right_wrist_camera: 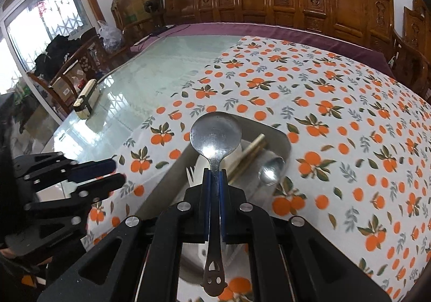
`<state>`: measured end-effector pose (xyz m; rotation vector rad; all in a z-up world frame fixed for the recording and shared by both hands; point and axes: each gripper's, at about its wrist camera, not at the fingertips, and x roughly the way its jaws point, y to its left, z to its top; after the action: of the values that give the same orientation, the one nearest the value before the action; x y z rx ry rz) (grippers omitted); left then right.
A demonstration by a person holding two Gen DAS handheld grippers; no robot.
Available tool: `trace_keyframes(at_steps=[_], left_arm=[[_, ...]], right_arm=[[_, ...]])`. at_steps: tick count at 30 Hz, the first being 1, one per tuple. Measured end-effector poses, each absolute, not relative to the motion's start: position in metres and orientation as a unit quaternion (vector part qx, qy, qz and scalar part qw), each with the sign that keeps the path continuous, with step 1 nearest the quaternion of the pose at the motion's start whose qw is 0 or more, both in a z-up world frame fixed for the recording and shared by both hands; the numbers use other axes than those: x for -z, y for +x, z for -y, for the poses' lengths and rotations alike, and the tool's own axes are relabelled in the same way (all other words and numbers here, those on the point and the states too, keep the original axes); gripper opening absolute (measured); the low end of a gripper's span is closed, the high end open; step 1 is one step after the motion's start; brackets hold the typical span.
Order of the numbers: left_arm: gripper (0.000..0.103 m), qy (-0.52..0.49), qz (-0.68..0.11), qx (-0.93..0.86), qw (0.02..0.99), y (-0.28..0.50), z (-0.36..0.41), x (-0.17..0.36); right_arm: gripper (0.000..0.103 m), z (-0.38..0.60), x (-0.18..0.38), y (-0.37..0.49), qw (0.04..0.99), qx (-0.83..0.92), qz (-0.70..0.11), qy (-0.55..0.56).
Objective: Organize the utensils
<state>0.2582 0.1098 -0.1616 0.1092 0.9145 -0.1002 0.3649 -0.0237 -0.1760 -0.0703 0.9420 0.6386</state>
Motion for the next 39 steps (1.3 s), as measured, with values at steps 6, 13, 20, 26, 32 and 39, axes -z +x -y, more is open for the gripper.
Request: trace_keyframes(at_steps=[6, 13, 20, 26, 32, 39], left_arm=[[0.018, 0.047, -0.436, 0.039, 0.898, 0.258, -0.122, 0.154], [0.018, 0.045, -0.433, 0.041, 0.899, 0.256, -0.123, 0.151], [0.018, 0.046, -0.432, 0.039, 0.900, 0.253, -0.122, 0.150], [0.025, 0.044, -0.425, 0.036, 0.903, 0.246, -0.117, 0.144], [0.045, 0.035, -0.409, 0.038, 0.911, 0.238, -0.103, 0.132], [0.085, 0.033, -0.391, 0.044, 0.919, 0.235, -0.077, 0.123]], right_arm=[[0.007, 0.003, 0.192, 0.376, 0.841, -0.286, -0.458, -0.032], [0.007, 0.000, 0.219, 0.382, 0.841, -0.255, -0.476, -0.028], [0.010, 0.005, 0.222, 0.379, 0.844, -0.258, -0.468, -0.029], [0.010, 0.016, 0.204, 0.365, 0.853, -0.267, -0.447, -0.027], [0.010, 0.047, 0.170, 0.333, 0.879, -0.251, -0.404, -0.032], [0.039, 0.098, 0.136, 0.297, 0.907, -0.208, -0.366, -0.009]])
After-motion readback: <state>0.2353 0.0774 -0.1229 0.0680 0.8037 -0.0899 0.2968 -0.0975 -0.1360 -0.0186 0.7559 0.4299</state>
